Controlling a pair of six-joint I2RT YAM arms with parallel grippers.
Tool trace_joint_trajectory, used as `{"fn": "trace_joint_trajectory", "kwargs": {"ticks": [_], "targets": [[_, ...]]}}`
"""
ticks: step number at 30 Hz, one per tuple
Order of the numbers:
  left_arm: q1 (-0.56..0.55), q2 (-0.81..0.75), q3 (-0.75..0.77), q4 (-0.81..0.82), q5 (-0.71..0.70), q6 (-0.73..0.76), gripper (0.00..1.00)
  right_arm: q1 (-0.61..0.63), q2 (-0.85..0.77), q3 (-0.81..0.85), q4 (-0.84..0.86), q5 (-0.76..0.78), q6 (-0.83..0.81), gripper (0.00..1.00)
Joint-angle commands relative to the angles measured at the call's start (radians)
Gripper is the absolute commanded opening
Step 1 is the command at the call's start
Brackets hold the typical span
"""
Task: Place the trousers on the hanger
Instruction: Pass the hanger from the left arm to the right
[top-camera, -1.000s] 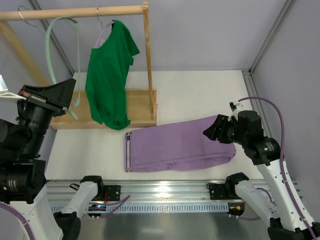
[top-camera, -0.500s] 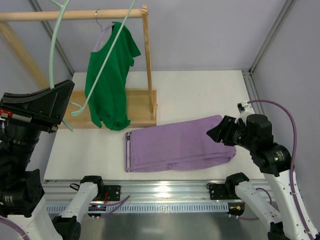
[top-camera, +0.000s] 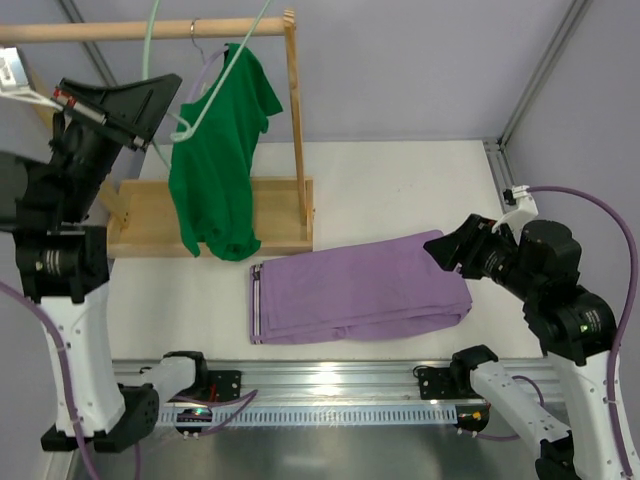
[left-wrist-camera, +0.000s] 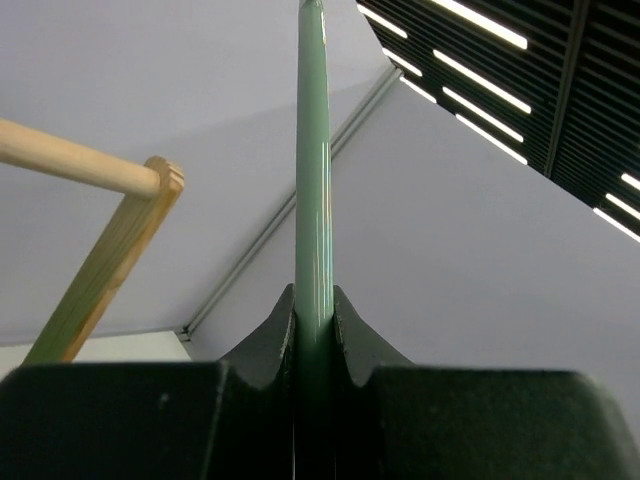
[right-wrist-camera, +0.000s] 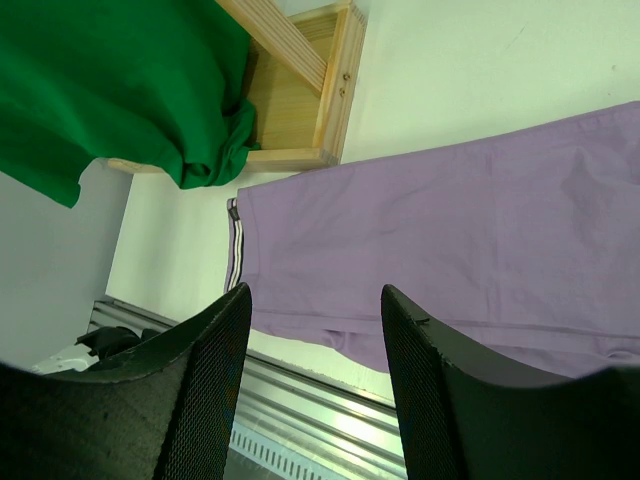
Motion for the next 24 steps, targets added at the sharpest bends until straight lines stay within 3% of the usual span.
{"fn": "trace_joint_trajectory", "kwargs": {"ticks": [1,2,6,10,15,19,24], "targets": [[-0.041,0.109,0.152,0.051,-0.031,0.015,0.01,0.003,0.049,0.021,0.032,0.011,-0.001,0.58],[-0.081,0.138,0.202,0.023,-0.056,0.045,0.00,0.003,0.054,0.021,0.035,0.011,-0.008,0.58],[-0.461,0.310,0.412,-0.136,-0.278,0.318,0.01,0.003,0.079,0.031,0.053,0.005,-0.013,0.58],[-0.612,0.430,0.476,-0.182,-0.420,0.439,0.01,0.003,0.074,0.083,0.021,0.032,-0.004,0.58],[-0.808,0.394,0.255,-0.063,-0.596,0.585,0.00,0.003,0.018,0.213,-0.040,0.139,0.079,0.58],[-0.937,0.376,0.102,-0.017,-0.769,0.694,0.01,0.003,-0.023,0.259,0.019,0.166,0.178,0.63],[-1.058,0.324,-0.119,0.105,-0.954,0.771,0.01,0.003,0.046,0.262,0.086,0.245,0.225,0.64]]}}
